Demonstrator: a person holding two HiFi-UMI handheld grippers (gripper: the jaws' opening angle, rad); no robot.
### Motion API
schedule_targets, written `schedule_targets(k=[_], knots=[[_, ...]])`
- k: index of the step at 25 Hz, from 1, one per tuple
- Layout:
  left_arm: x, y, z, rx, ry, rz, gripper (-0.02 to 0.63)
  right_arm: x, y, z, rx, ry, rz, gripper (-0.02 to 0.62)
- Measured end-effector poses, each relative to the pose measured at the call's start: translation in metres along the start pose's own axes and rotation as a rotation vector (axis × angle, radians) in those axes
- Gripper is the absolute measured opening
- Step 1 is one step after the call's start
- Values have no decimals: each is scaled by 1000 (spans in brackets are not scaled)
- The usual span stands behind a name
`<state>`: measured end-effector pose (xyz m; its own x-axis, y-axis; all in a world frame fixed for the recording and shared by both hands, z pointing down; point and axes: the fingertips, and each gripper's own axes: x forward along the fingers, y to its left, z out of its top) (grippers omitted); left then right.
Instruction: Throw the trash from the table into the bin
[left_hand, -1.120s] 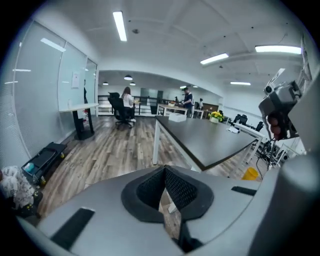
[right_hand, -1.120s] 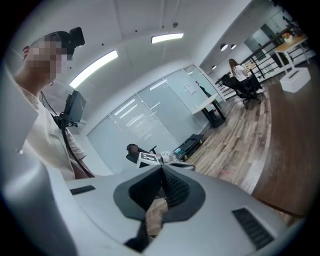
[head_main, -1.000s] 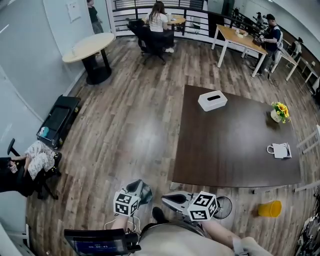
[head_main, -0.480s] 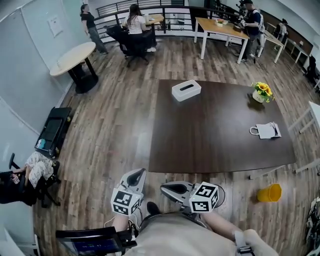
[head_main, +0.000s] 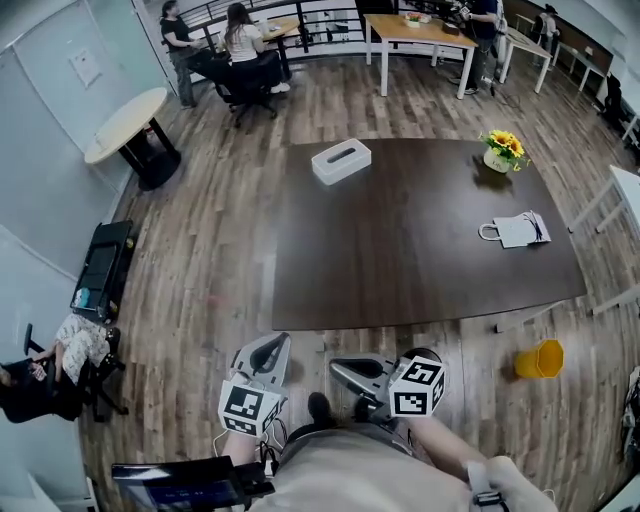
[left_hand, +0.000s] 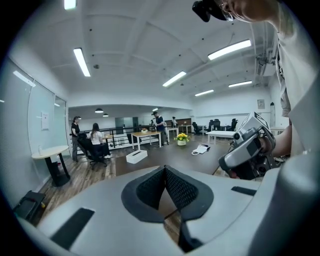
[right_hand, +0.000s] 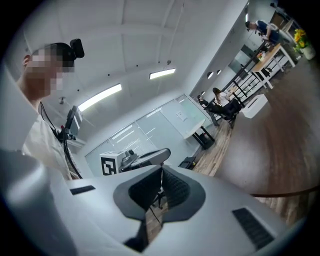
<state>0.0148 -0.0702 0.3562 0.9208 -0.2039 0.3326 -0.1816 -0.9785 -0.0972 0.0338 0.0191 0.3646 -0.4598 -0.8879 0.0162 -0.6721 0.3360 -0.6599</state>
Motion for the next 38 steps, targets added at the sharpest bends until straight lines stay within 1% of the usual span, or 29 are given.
schedule_targets(k=[2,5,10,13,17,20,23,26,28,30,33,36,38], knots=[[3,-2,4,14,-2,-18,14,-3,-1,5,4,-15,-19,14],[8,-2,9,19,-22,-63,12,-2,2,12,-18,-27,-58,14],[9,8,29,5,-109,-152,14,13,13,13,-51,-42,-129,14],[16,6,27,-5,-132,-224,14,17,12,6,-58,-43,-193,14],[40,-15,17,-11,-135,-369,14,6,5,6,-47,-105,-307,14],[48,-38,18,-5,-132,-472,14,-12,9,4,-18,-161,-391,14],[56,-66,25,22,-141,-551,14,-40,8,-1,4,-208,-463,14],[62,-89,35,51,-152,-613,14,-65,4,1,22,-268,-514,14],[62,-98,43,75,-152,-636,14,-73,5,7,20,-300,-525,14],[65,-109,51,98,-147,-643,14,-82,8,13,5,-320,-518,14],[71,-145,58,135,-139,-648,14,-116,10,12,-4,-347,-502,14],[74,-183,68,176,-140,-620,14,-157,11,4,4,-360,-465,14],[74,-208,75,180,-136,-589,14,-183,13,-1,8,-348,-427,14]])
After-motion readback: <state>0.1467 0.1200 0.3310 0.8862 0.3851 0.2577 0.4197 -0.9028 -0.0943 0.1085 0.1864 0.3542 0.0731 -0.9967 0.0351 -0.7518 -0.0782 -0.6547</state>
